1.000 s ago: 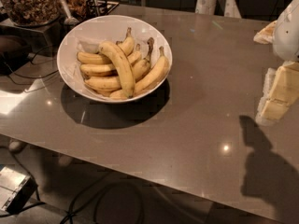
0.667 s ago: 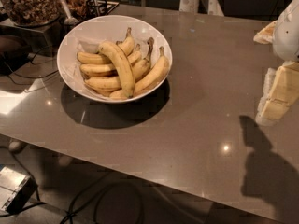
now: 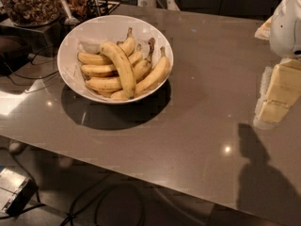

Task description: Pick banana from white bowl

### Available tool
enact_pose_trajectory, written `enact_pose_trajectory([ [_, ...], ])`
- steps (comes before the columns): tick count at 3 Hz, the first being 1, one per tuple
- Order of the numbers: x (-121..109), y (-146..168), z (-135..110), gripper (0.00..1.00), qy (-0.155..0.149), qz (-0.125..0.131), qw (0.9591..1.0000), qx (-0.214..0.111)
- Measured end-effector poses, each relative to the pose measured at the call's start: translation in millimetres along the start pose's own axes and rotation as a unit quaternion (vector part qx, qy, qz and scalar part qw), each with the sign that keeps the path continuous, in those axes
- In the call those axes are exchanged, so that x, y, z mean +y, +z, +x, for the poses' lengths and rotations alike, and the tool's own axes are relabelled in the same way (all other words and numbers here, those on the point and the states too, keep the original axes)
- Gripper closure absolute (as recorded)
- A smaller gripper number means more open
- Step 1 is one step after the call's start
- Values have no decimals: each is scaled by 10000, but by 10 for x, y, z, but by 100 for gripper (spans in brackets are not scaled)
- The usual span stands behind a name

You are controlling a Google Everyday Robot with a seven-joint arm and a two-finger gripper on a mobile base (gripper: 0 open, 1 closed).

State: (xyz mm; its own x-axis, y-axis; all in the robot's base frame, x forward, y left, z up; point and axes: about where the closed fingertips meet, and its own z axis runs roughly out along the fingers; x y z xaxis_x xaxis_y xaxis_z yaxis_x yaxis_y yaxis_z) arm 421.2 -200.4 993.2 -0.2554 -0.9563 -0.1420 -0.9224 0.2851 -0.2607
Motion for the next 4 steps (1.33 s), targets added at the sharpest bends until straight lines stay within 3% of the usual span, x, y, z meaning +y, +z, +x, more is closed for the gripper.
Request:
enact_pose_trajectory([
  [1,306,11,-160,0,-70,-156,9998,-93],
  [2,676,-109,-450,0,-179,-133,9996,-156],
  [4,690,-172,-649,0,-290,45,9993,-212],
])
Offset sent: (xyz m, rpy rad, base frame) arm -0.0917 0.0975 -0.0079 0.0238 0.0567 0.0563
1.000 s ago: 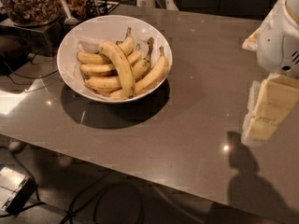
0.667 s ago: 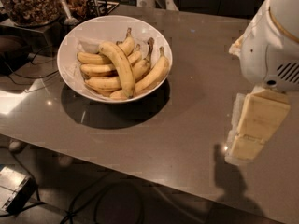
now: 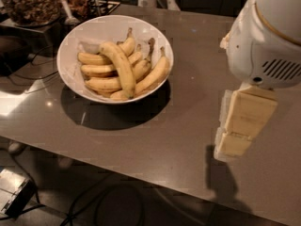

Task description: Pick banana from white bowl

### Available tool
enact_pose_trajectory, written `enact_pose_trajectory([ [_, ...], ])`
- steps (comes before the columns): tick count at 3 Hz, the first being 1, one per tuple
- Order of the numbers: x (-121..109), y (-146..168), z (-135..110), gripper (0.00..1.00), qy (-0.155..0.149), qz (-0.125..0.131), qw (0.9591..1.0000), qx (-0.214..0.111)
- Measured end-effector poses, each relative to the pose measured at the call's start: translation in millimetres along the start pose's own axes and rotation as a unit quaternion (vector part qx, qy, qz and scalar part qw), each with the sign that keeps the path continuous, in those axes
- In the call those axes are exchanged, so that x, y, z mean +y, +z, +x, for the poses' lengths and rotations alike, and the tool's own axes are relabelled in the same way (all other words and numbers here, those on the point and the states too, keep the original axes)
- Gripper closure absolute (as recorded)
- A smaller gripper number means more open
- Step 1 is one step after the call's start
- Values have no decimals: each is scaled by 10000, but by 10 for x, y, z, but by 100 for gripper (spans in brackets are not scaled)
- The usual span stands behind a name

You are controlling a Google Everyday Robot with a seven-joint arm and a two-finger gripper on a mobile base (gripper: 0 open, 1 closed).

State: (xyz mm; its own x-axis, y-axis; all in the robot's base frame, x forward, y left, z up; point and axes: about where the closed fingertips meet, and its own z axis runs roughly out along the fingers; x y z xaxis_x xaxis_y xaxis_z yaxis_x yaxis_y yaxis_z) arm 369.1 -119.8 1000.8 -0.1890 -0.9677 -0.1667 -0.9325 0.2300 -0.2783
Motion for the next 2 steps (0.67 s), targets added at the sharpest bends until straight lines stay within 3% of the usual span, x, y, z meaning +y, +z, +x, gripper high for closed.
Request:
enact_pose_trajectory([
  [2,-235,345,-678,0,1,-410,9991,106],
])
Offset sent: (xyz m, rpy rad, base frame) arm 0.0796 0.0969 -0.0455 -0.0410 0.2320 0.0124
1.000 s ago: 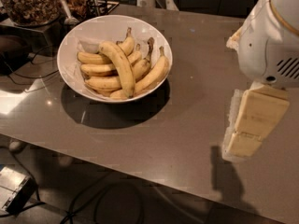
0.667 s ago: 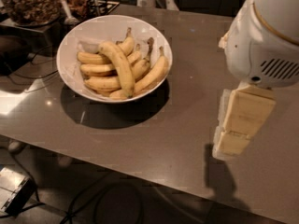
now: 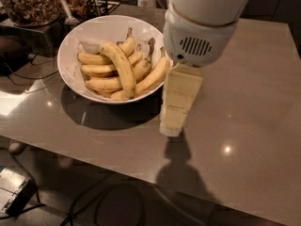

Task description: Pick banana from white bowl

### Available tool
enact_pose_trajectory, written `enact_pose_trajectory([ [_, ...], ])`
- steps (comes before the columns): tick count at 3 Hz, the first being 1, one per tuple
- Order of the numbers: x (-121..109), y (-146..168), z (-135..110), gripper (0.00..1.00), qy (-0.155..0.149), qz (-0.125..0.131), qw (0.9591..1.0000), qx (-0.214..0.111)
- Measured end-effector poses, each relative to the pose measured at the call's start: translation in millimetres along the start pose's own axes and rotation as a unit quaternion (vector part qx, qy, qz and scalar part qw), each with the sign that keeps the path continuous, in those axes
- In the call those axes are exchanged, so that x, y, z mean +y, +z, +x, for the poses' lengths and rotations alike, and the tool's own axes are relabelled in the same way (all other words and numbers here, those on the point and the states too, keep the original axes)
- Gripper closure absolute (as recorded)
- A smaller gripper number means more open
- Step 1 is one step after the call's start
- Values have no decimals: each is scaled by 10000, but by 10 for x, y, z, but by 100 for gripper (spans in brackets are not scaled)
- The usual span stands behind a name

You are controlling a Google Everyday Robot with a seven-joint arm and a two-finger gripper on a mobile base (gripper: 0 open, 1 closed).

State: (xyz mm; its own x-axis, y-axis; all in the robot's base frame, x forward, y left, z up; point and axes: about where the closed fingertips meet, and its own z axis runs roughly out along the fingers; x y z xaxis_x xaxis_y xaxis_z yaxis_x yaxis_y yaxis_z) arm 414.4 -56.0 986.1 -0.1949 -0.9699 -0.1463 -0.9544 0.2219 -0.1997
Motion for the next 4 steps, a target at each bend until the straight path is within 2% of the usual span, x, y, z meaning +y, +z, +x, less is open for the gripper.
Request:
enact_pose_trajectory([
  [1,-5,-45,-75,0,-22,88,9999,-90],
  [2,-111,-51,-295,0,158,283,9993,-206],
  [3,-258,-6,-498,0,797,288,9963,-168],
  [4,-252,-73,-554,0,1038,370,9935,-281],
])
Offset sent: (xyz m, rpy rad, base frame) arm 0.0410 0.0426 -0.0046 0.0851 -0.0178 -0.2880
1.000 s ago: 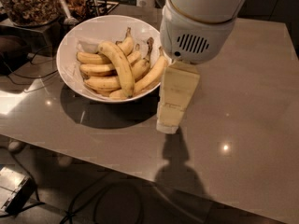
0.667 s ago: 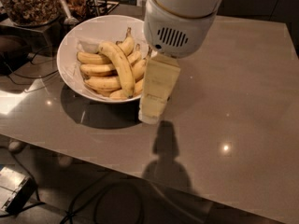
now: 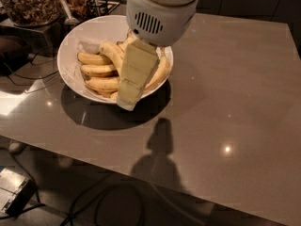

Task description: Pick banana from white bowl

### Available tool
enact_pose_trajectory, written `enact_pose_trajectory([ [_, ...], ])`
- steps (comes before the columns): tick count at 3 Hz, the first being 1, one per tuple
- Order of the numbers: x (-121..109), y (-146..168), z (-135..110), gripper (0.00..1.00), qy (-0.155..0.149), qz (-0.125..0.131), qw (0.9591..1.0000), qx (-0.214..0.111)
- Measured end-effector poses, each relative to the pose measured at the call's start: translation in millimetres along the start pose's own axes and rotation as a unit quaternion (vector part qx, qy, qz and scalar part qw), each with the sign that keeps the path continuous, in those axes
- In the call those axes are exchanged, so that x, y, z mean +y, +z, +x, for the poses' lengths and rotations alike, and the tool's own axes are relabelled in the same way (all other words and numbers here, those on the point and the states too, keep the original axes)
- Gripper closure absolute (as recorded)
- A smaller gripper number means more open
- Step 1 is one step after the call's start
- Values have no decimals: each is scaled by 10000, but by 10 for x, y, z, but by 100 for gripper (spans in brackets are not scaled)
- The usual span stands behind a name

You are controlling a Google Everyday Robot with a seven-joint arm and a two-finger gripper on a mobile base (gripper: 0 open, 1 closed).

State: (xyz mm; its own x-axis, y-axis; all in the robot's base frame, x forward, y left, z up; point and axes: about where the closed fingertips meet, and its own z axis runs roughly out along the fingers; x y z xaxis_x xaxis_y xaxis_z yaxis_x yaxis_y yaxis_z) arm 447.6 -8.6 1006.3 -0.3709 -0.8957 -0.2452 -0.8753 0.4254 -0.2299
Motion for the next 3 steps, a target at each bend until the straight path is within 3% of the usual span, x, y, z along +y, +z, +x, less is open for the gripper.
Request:
enact_pose_trajectory([
  [1,7,9,-112,0,75,87,9999,-113],
  [2,13,108,-412,0,263,41,9996,-115],
  [3,-7,235,-649,0,463,-152,9988,-59],
])
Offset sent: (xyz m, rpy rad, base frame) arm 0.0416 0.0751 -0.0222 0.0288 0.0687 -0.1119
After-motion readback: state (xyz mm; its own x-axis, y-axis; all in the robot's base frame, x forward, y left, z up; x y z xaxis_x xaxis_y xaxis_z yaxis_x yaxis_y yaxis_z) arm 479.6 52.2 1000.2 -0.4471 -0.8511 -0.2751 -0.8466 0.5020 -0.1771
